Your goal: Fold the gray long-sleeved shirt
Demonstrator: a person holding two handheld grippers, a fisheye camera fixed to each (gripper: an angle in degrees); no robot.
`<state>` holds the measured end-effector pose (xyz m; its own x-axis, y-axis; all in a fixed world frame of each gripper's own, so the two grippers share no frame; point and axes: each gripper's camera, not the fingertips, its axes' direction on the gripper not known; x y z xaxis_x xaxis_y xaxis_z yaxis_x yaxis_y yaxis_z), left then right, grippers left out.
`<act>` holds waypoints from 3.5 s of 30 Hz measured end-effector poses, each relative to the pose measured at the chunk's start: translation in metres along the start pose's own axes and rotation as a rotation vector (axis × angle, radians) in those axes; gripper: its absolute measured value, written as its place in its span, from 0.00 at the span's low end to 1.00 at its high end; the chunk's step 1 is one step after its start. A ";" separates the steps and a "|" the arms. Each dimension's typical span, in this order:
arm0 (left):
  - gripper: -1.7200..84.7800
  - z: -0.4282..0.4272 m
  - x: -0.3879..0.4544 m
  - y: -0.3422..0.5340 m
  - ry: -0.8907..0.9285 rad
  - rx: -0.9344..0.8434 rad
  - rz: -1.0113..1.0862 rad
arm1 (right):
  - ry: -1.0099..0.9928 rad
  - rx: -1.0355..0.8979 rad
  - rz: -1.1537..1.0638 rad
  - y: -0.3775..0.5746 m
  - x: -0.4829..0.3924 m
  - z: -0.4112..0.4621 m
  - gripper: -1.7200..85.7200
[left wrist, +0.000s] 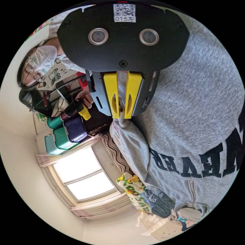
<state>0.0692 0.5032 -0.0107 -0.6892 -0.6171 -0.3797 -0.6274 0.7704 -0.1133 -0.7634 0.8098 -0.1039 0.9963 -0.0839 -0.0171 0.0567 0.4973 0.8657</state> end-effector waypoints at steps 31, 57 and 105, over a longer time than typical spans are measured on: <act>0.04 0.039 -0.042 0.072 0.020 -0.008 -0.011 | 0.049 0.120 0.008 0.049 -0.068 -0.086 0.09; 0.04 0.044 -0.034 0.093 0.015 -0.006 -0.006 | -0.183 0.427 0.035 0.057 0.063 -0.190 0.12; 0.14 -0.114 0.147 -0.044 -0.496 0.092 0.319 | 0.376 -0.369 -0.386 -0.183 0.344 0.119 0.12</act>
<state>-0.0459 0.3605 0.0436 -0.5735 -0.2214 -0.7888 -0.3674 0.9300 0.0061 -0.4391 0.5871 -0.2081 0.8505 -0.0415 -0.5243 0.3668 0.7613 0.5347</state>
